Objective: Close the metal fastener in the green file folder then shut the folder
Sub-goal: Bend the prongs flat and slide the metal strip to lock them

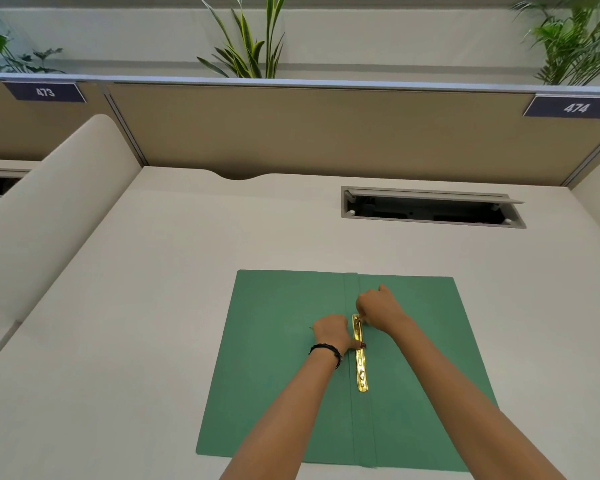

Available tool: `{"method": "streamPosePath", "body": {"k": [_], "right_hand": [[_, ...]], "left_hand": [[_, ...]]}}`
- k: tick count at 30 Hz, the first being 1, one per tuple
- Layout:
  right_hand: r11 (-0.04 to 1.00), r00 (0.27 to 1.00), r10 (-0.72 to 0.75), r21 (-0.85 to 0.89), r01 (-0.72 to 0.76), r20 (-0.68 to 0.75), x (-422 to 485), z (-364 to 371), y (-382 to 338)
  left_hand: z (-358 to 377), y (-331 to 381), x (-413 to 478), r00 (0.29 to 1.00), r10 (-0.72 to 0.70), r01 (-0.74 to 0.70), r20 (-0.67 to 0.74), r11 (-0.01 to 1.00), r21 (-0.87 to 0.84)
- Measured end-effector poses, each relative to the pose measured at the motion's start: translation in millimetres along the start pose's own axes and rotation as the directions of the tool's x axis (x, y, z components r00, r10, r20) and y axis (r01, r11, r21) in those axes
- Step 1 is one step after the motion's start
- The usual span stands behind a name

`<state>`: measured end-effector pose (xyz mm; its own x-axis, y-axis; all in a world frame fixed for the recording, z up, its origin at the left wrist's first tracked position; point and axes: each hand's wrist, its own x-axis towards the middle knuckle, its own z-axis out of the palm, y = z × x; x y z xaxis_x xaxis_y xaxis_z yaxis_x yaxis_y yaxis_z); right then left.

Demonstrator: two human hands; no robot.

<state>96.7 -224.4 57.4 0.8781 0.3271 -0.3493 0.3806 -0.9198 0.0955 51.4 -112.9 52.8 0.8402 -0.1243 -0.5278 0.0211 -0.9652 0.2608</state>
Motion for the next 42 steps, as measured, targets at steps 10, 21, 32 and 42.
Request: {"method": "streamPosePath", "body": {"k": [10,21,32,42], "right_hand": [[0.996,0.999,-0.034,0.086,0.031,0.036,5.2,-15.7,0.3],[0.98,0.997,0.022,0.199,-0.007,-0.077,-12.5,1.9,5.4],[0.918,0.987,0.1,0.395,-0.044,-0.123,-17.4,22.6,8.6],[0.832,0.985,0.155,0.547,-0.089,-0.076,-9.1,22.7,-11.4]], "left_hand": [[-0.1,-1.3,0.8,1.0,0.003,-0.003,0.0,1.0,-0.016],[1.4,-2.5,0.5,1.0,0.004,-0.004,-0.011,1.0,-0.023],[0.4,-1.5,-1.5,1.0,0.008,-0.008,-0.03,1.0,-0.012],[2.5,-1.6,0.9,1.0,0.001,-0.002,-0.026,1.0,-0.028]]}}
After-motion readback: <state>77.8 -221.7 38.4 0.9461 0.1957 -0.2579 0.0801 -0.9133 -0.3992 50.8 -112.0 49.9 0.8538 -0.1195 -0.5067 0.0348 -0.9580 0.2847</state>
